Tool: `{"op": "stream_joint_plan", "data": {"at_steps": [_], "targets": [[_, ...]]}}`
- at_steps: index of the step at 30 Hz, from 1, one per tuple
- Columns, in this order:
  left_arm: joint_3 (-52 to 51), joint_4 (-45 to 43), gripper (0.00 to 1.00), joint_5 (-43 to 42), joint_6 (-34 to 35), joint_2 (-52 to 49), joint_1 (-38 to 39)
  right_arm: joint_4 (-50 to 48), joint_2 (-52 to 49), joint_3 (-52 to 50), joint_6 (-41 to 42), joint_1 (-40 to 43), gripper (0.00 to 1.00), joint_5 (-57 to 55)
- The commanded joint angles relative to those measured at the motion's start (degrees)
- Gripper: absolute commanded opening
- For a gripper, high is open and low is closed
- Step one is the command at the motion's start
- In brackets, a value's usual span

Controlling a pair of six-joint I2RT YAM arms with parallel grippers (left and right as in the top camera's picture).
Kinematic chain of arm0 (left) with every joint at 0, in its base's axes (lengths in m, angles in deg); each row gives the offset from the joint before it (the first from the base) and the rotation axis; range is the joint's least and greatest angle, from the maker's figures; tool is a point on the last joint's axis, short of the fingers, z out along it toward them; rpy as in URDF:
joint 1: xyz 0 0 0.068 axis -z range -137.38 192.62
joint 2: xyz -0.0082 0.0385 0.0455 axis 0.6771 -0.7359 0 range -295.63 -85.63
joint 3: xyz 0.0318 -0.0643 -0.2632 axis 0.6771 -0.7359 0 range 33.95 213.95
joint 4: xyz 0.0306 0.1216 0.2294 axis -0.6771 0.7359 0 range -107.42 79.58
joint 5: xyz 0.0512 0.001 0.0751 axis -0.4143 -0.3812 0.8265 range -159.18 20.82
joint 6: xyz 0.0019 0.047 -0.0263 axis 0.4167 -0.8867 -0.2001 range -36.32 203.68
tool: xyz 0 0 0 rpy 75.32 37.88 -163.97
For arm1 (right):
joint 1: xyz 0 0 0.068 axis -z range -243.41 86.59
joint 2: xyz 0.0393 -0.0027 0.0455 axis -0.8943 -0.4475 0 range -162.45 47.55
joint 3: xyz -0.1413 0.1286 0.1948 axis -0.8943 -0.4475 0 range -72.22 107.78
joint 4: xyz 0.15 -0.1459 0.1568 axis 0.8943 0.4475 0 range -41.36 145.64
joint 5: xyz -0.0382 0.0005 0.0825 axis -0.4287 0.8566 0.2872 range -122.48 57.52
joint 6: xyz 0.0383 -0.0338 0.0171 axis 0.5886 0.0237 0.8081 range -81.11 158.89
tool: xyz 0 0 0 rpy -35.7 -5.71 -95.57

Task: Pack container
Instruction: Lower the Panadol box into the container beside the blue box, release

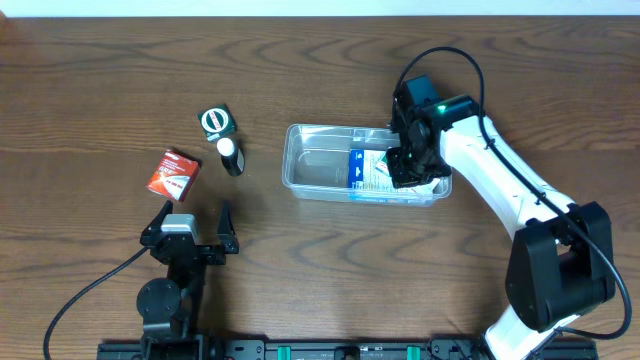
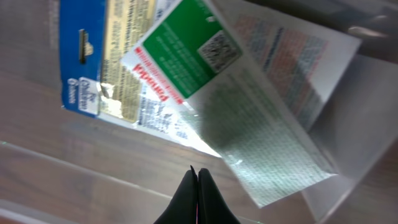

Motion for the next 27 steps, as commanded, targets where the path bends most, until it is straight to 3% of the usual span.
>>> {"op": "stream_joint_plan", "data": {"at_steps": [1, 27], "targets": [[-1.0, 1.9, 0.98, -0.4, -1.0, 0.3, -0.3, -0.1, -0.3, 0.4, 0.2, 0.5, 0.01, -2.1], [-1.0, 1.9, 0.98, -0.4, -1.0, 0.3, -0.3, -1.3, -0.3, -3.3, 1.6, 0.4, 0.01, -3.0]]}}
